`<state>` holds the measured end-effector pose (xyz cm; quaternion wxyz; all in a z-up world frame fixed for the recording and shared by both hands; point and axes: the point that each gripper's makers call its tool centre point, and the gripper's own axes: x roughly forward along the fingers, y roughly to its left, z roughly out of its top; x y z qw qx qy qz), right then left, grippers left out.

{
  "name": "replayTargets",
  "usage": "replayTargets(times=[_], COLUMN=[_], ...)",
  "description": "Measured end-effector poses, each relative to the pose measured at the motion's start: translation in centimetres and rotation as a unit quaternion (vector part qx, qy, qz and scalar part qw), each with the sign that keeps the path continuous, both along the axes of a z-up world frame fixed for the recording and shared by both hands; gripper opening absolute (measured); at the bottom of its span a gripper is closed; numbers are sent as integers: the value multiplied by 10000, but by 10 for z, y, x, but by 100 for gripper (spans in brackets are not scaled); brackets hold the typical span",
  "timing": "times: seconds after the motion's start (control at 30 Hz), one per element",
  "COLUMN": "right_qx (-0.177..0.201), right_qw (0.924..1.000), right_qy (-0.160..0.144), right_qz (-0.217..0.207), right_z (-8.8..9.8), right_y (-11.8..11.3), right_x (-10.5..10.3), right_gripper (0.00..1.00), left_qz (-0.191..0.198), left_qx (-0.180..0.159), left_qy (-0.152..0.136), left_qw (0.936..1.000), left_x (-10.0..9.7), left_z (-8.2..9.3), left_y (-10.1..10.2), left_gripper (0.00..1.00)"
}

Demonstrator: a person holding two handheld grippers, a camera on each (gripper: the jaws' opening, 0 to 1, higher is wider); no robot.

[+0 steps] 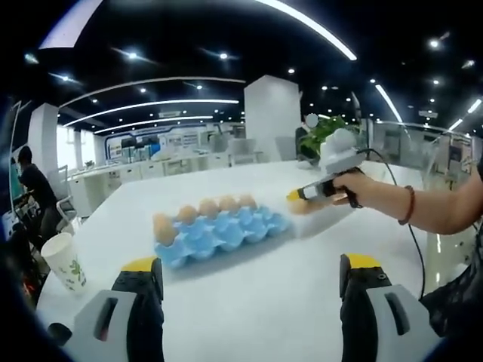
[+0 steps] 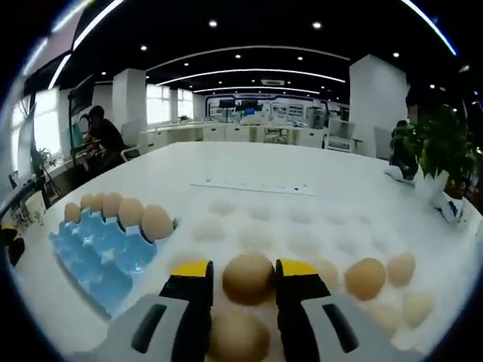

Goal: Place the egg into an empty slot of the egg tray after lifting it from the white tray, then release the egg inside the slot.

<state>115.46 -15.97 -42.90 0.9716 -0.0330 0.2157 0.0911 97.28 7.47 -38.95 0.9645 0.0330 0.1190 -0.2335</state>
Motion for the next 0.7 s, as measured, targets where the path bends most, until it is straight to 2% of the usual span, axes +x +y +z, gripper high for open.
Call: replayTargets(times=[0.17,0.2,0.47,0.7], right_qx=[141,279,139,183], right_qw=[9997,9992,9996,9996], right_qy=[1,19,119,35], right_qz=[-176,-282,-234,-213], right_z=[0,0,-2,-1], right_y=[-6,-8,-7,-7], right_x=[1,1,2,2], right_gripper=[29,29,29,28], left_qz=[14,15,13,36], left_qx=[95,103,159,114], left_qy=[71,81,159,137], left_qw=[9999,9999,9997,9998], left_x=[-1,-1,-2,-4], left_z=[-5,-5,-9,-8], left_y=[2,2,2,1], left_gripper=[99,99,99,99])
